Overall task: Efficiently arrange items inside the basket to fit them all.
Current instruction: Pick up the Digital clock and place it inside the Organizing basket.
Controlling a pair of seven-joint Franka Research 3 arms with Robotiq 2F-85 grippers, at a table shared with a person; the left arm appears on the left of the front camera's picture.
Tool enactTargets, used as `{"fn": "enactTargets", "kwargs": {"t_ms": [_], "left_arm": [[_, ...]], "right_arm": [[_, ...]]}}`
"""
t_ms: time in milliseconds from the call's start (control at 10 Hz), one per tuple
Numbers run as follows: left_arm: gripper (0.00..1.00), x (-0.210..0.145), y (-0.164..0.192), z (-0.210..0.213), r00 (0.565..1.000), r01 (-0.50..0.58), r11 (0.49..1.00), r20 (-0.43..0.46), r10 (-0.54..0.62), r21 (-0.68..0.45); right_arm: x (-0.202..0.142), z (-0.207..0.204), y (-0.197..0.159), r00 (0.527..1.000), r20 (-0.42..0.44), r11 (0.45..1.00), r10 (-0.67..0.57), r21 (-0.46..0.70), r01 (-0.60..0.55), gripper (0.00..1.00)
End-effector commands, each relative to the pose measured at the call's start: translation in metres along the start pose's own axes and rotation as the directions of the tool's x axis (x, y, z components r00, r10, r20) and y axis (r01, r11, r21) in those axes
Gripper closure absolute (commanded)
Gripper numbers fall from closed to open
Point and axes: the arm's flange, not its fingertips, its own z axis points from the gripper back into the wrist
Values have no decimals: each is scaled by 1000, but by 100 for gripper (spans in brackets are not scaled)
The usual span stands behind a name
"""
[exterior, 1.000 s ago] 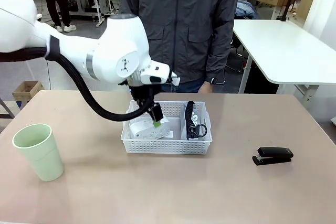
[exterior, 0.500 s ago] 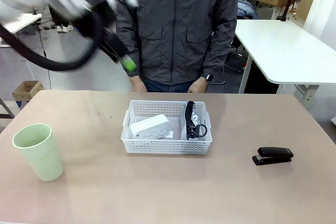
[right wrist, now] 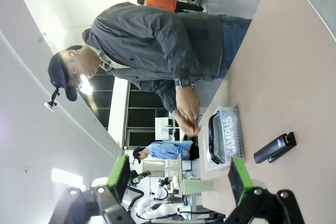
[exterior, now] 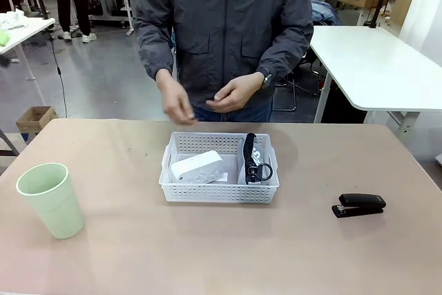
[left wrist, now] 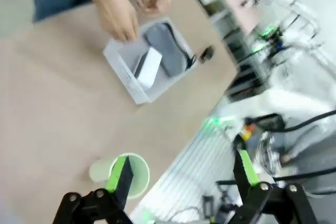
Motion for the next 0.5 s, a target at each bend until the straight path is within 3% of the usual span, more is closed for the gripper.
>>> {"fn": "enactTargets", "kwargs": {"t_ms": [0,100,300,400], "left_arm": [[0,-32,59,25,970,-130,973,179,164,-192],[0,-67,95,34,939,-144,951,265,219,-275],[0,-104,140,31,920,-150,910,283,272,-386],[0,-113,153,29,931,-118,896,267,250,-429]], "right_arm": [[1,-2,2,1000,12,999,27,20,-27,0],[1,-2,2,1000,12,999,27,20,-27,0],[1,-2,2,1000,12,999,27,20,-27,0],[1,-2,2,1000,12,999,27,20,-27,0]]}}
